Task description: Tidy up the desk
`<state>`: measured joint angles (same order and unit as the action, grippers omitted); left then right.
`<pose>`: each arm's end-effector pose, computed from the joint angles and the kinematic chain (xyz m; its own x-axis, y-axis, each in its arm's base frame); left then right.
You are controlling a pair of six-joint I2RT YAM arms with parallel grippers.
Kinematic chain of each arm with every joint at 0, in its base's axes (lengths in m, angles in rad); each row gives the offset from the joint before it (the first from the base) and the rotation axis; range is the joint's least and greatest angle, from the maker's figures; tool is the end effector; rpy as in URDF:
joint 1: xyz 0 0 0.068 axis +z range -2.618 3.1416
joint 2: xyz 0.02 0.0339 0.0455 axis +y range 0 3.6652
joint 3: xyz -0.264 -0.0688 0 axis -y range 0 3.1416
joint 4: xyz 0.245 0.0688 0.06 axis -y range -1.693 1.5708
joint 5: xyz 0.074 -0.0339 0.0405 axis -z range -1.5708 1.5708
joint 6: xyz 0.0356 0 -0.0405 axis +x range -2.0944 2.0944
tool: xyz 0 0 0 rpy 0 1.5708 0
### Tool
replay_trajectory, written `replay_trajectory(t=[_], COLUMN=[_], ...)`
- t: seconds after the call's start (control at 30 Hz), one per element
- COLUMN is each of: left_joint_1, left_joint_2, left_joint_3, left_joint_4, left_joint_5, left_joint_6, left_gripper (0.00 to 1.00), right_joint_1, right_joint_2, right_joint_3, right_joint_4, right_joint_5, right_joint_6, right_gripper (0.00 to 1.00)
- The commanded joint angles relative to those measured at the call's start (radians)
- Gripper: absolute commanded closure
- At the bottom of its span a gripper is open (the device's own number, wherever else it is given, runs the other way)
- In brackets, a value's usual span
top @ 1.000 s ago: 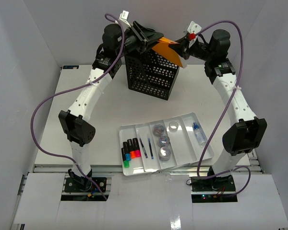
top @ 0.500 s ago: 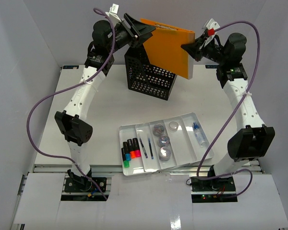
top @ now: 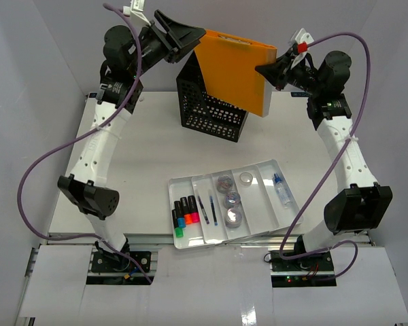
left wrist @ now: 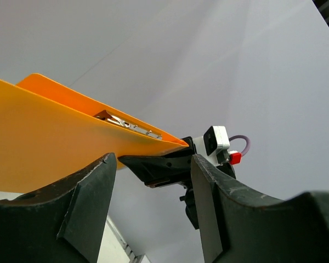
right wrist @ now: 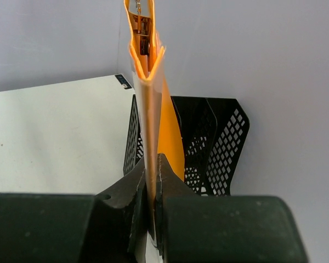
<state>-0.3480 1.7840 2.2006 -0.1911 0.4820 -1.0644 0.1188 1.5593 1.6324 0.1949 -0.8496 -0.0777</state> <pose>0.3502 -0.1446 0.5491 -0.5337 -0.6307 -0.5634 0.5364 0.2626 -0.8021 0.3453 0.0681 0.4810 0.3240 -0.0129 -0.9460 -0.7745 0.5705 -0.2731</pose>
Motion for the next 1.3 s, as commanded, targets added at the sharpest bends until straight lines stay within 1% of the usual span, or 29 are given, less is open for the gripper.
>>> replay_trajectory(t=[0.0,0.13,0.27,0.4,0.47,0.6,0.7,0.73,0.77,0.8,0.87,0.93,1.07,1.13,1.2,1.27], left_joint_1=[0.04,0.072,0.089,0.095,0.095,0.095,0.096,0.096,0.096,0.095,0.095,0.096,0.095,0.095,0.096,0.095], left_joint_2=[-0.161,-0.266,-0.369,-0.463,-0.534,-0.638,-0.742,-0.742,-0.788,-0.829,-0.874,-0.927,-1.002,-1.024,-1.047,-1.058], left_joint_3=[-0.023,-0.068,-0.183,-0.36,-0.437,-0.609,-0.706,-0.706,-0.777,-0.799,-0.843,-0.873,-0.939,-0.964,-0.976,-0.983], left_joint_4=[-0.089,-0.17,-0.213,-0.239,-0.261,-0.298,-0.346,-0.346,-0.371,-0.381,-0.412,-0.437,-0.455,-0.462,-0.469,-0.475], left_joint_5=[-0.036,-0.086,-0.125,-0.141,-0.164,-0.213,-0.244,-0.253,-0.275,-0.299,-0.33,-0.361,-0.39,-0.397,-0.407,-0.416], left_joint_6=[0.136,0.239,0.309,0.367,0.41,0.47,0.511,0.511,0.519,0.527,0.535,0.538,0.524,0.516,0.507,0.501], left_gripper=[0.3,0.23,0.2,0.19,0.18,0.17,0.16,0.16,0.15,0.15,0.14,0.14,0.13,0.13,0.13,0.13], right_joint_1=[-0.002,-0.002,-0.002,-0.002,-0.002,-0.003,-0.007,-0.007,-0.008,-0.008,-0.013,-0.017,-0.029,-0.034,-0.037,-0.039], right_joint_2=[-0.016,-0.008,0.017,0.072,0.108,0.182,0.27,0.271,0.302,0.325,0.357,0.38,0.436,0.461,0.501,0.538], right_joint_3=[-0.022,-0.043,-0.055,-0.037,-0.021,0.053,0.128,0.148,0.175,0.185,0.208,0.228,0.251,0.257,0.267,0.289], right_joint_4=[0.146,0.161,0.186,0.208,0.211,0.206,0.202,0.202,0.218,0.228,0.275,0.328,0.506,0.634,0.726,0.809], right_joint_5=[-0.031,-0.035,-0.055,-0.089,-0.101,-0.129,-0.163,-0.169,-0.183,-0.187,-0.202,-0.221,-0.233,-0.237,-0.234,-0.236], right_joint_6=[0.069,0.07,0.111,0.128,0.14,0.153,0.179,0.188,0.201,0.216,0.25,0.317,0.464,0.536,0.63,0.686], right_gripper=[0.92,0.92,0.92,0.92,0.92,0.92,0.92,0.92,0.92,0.92,0.92,0.92,0.92,0.92,0.92,0.92])
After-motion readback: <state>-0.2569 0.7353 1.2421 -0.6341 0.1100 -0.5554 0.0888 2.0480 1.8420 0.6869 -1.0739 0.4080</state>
